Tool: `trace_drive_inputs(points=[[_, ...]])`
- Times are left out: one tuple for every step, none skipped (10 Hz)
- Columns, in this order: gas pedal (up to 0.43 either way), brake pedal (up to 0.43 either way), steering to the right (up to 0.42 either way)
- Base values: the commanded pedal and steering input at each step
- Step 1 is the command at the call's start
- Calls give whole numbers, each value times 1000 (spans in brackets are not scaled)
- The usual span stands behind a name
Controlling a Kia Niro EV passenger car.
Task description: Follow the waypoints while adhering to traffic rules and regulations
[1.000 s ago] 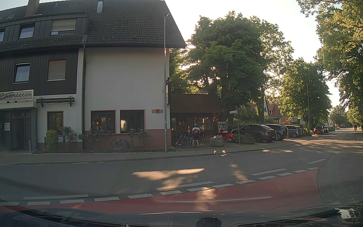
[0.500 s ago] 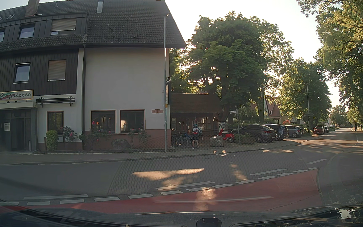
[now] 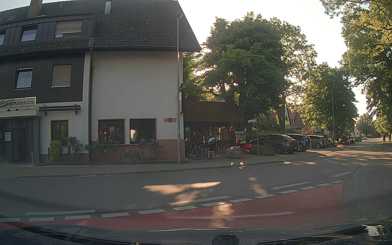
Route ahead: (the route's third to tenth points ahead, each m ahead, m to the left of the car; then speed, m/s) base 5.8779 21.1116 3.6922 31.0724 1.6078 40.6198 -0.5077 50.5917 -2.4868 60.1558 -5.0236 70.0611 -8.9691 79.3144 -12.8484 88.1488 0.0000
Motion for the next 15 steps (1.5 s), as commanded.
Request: trace_drive_inputs(points=[[0,238,-42],[0,238,-42],[0,238,-42],[0,238,-42],[0,238,-42],[0,238,-42],[0,238,-42],[0,232,-42],[0,232,-42],[0,152,-42],[0,6,-42],[0,0,-42],[0,0,-42],[0,0,-42],[169,0,-41]])
